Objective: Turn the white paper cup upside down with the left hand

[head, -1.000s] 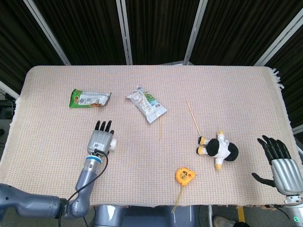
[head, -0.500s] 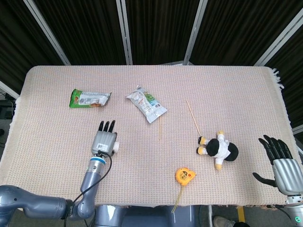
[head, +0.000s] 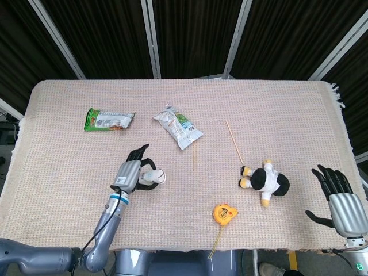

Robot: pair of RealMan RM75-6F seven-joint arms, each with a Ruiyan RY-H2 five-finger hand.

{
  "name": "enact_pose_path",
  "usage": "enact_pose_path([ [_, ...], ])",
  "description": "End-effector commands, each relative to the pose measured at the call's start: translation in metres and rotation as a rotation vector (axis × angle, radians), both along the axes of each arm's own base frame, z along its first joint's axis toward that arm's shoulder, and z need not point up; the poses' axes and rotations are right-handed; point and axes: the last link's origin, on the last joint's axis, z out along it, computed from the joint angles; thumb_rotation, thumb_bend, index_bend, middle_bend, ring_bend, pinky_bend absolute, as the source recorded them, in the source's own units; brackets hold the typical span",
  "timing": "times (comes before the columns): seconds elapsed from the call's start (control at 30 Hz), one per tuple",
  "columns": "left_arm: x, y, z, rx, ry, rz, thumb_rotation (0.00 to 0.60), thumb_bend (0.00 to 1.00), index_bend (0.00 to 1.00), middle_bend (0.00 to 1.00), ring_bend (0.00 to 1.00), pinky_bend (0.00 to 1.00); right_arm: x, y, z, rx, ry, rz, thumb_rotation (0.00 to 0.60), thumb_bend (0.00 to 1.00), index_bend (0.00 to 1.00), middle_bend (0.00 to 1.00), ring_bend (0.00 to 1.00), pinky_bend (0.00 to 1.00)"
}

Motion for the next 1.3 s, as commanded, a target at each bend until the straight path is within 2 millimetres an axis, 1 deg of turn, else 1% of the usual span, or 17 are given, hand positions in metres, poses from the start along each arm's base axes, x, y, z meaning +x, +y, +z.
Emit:
enact_pose_path([
  [0.03, -0.021, -0.008, -0.009, -0.023, -0.043, -0.044, 0.6, 0.14, 0.51, 0.0, 0.0, 0.0, 0.0, 0.0, 0.0, 0.002, 0.001, 0.0, 0.6, 0.05, 0.07, 0.0, 0.0, 0.0],
  [0.13, -0.032, -0.01, -0.013, -0.04, -0.014, -0.043, 0.6, 0.14, 0.51, 0.0, 0.0, 0.0, 0.0, 0.0, 0.0, 0.001, 0.001, 0.001, 0.6, 0.05, 0.08, 0.0, 0.0, 0.0],
  [0.23, -0.042, -0.011, -0.013, -0.038, 0.016, -0.046, 0.6, 0.14, 0.51, 0.0, 0.0, 0.0, 0.0, 0.0, 0.0, 0.0, 0.001, 0.001, 0.6, 0.05, 0.08, 0.0, 0.0, 0.0],
  [0.4, -0.058, -0.013, -0.006, -0.036, 0.046, -0.04, 0.6, 0.14, 0.49, 0.0, 0.0, 0.0, 0.0, 0.0, 0.0, 0.0, 0.003, -0.001, 0.6, 0.05, 0.08, 0.0, 0.0, 0.0],
  [0.5, -0.066, -0.013, 0.0, -0.03, 0.055, -0.031, 0.6, 0.14, 0.46, 0.0, 0.0, 0.0, 0.0, 0.0, 0.0, -0.001, 0.004, 0.0, 0.6, 0.05, 0.09, 0.0, 0.0, 0.0],
  [0.6, -0.076, -0.014, 0.007, -0.024, 0.064, -0.019, 0.6, 0.14, 0.36, 0.0, 0.0, 0.0, 0.001, 0.001, -0.001, 0.0, 0.007, 0.002, 0.6, 0.05, 0.09, 0.0, 0.0, 0.0],
  [0.67, -0.081, -0.016, 0.012, -0.022, 0.076, -0.018, 0.6, 0.14, 0.19, 0.0, 0.0, 0.0, 0.001, 0.001, -0.002, 0.001, 0.008, 0.001, 0.6, 0.05, 0.09, 0.0, 0.0, 0.0],
  [0.73, -0.086, -0.017, 0.016, -0.024, 0.09, -0.019, 0.6, 0.14, 0.06, 0.0, 0.0, 0.0, 0.001, 0.001, -0.002, 0.003, 0.01, -0.001, 0.6, 0.05, 0.07, 0.0, 0.0, 0.0],
  [0.77, -0.089, -0.017, 0.018, -0.026, 0.097, -0.02, 0.6, 0.14, 0.02, 0.0, 0.0, 0.0, 0.001, 0.001, -0.003, 0.004, 0.014, -0.003, 0.6, 0.05, 0.06, 0.0, 0.0, 0.0],
  [0.93, -0.096, -0.02, 0.029, -0.028, 0.11, -0.032, 0.6, 0.14, 0.0, 0.0, 0.0, 0.0, 0.0, 0.001, -0.004, 0.014, 0.029, -0.01, 0.6, 0.05, 0.05, 0.0, 0.0, 0.0],
  [1.07, -0.103, -0.027, 0.044, 0.014, 0.142, -0.064, 0.6, 0.14, 0.0, 0.0, 0.0, 0.0, -0.001, -0.001, -0.005, 0.012, 0.041, -0.012, 0.6, 0.05, 0.05, 0.0, 0.0, 0.0],
  [1.1, -0.106, -0.031, 0.051, 0.026, 0.146, -0.063, 0.6, 0.14, 0.0, 0.0, 0.0, 0.0, -0.002, -0.002, -0.006, 0.011, 0.048, -0.015, 0.6, 0.05, 0.05, 0.0, 0.0, 0.0],
  [1.2, -0.116, -0.045, 0.078, 0.099, 0.184, -0.077, 0.6, 0.14, 0.0, 0.0, 0.0, 0.0, -0.007, -0.006, -0.007, 0.01, 0.069, -0.037, 0.6, 0.05, 0.05, 0.0, 0.0, 0.0],
  [1.23, -0.127, -0.051, 0.095, 0.176, 0.266, -0.096, 0.6, 0.14, 0.0, 0.0, 0.0, 0.0, -0.009, -0.008, -0.008, 0.006, 0.075, -0.049, 0.6, 0.05, 0.05, 0.0, 0.0, 0.0],
  [1.3, -0.141, -0.065, 0.114, 0.272, 0.39, -0.112, 0.6, 0.14, 0.0, 0.0, 0.0, 0.0, -0.01, -0.01, -0.01, -0.002, 0.081, -0.053, 0.6, 0.05, 0.06, 0.0, 0.0, 0.0],
])
